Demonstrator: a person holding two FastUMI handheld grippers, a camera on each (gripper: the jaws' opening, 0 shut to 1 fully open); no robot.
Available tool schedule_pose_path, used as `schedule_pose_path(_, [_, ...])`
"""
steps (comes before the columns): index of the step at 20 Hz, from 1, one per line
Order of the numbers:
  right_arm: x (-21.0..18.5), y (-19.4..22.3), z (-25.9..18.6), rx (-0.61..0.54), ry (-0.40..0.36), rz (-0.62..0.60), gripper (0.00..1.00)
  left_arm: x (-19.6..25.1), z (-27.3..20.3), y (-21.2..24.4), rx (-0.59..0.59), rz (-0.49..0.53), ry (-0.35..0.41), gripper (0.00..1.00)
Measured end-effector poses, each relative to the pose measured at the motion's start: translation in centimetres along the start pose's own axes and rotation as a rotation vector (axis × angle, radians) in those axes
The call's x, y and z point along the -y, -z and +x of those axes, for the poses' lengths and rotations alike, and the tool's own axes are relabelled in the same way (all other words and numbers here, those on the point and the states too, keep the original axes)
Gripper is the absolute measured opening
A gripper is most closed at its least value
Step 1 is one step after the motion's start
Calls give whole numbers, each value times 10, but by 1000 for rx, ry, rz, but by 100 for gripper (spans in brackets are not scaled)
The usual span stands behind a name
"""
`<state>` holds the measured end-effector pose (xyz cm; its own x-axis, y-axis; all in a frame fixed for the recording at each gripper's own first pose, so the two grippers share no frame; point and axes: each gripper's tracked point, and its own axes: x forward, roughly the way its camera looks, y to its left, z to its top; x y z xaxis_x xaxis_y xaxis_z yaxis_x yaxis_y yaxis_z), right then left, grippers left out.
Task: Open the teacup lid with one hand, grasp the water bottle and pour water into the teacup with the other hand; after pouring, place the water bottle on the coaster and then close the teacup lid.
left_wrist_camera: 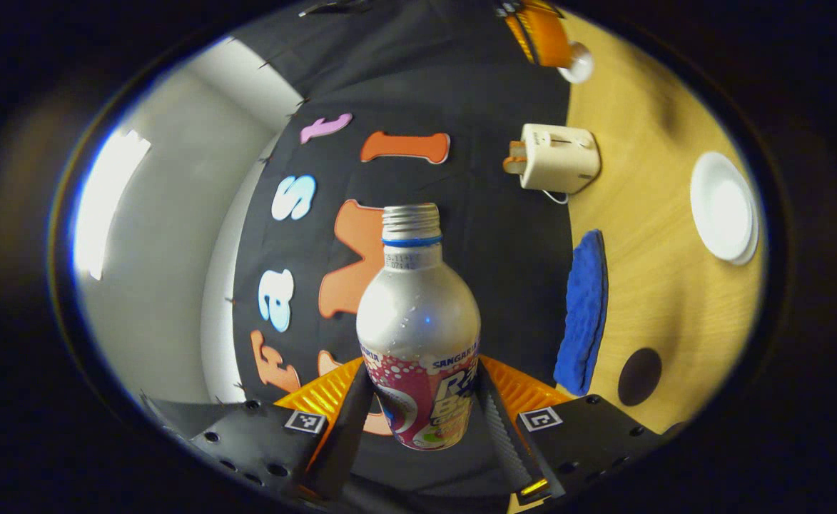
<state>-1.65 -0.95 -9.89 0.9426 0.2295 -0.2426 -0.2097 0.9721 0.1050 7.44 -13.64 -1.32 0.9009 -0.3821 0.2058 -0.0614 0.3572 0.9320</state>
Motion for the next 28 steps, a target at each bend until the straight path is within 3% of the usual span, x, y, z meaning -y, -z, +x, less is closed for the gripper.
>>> schedule_pose_path(3, [-13, -3, 5, -1, -14, -10, 23, 2, 10, 9, -50, -256, -29, 78])
schedule_pose_path(5, [-21, -6, 9, 2, -22, -16, 23, 1, 20, 19, -95, -499, -58, 83])
schedule_pose_path(6, [-24, -6, 11, 1, -29, -17, 23, 1, 25, 21, -109, -572, -61, 87])
schedule_pose_path(7, [-27, -7, 12, 3, -32, -15, 23, 5, 29, 27, -127, -642, -70, 78])
schedule_pose_path(11, [-35, -7, 18, 5, -43, -21, 23, 42, 34, 48, -215, -1012, 25, 82])
schedule_pose_path(15, [-41, -3, 21, -6, -58, -21, 23, 74, 42, 70, -301, -1156, 65, 83])
schedule_pose_path(16, [-42, -1, 21, -9, -61, -23, 23, 85, 44, 79, -339, -1205, 79, 87])
schedule_pose_path(17, [-44, 1, 21, -11, -68, -23, 23, 99, 47, 86, -375, -1254, 93, 83])
schedule_pose_path(19, [-46, 5, 22, -21, -77, -20, 23, 120, 46, 92, -432, -1320, 132, 83])
schedule_pose_path(28, [-58, 19, 31, -52, -110, -8, 23, 184, 50, 110, -570, -1315, 219, 83])
